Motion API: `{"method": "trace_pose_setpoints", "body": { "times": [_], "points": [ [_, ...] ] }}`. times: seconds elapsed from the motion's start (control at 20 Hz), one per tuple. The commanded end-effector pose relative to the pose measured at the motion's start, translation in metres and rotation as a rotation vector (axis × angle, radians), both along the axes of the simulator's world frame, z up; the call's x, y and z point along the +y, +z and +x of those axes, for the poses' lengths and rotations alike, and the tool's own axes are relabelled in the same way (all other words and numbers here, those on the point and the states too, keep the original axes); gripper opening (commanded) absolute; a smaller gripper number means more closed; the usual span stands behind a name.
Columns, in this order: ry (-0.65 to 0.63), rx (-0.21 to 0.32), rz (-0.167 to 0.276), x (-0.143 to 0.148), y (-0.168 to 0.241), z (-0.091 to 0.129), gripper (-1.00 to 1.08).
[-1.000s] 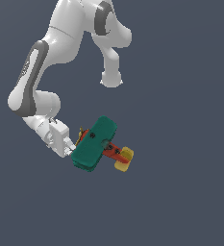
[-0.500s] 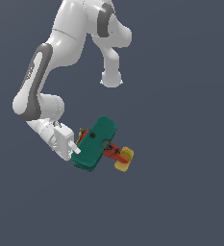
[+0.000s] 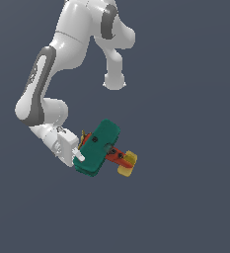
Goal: Pick up the object and move it to a goal position.
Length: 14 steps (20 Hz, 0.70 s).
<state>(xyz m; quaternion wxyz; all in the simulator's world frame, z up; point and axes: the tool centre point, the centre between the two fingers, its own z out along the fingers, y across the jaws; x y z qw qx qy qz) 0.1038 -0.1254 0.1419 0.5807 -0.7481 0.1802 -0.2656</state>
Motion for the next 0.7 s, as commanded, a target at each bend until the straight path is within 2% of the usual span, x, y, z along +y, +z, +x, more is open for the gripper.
{"method": "trace_pose_setpoints", "body": {
  "times": [0.0, 0.35, 0.65],
  "points": [
    [0.0, 0.0, 0.0, 0.0, 0.0, 0.0, -1.0],
    [0.0, 0.001, 0.0, -0.002, 0.003, 0.0, -1.0],
    [0.0, 0.002, -0.001, -0.015, 0.028, -0.005, -1.0]
  ]
}}
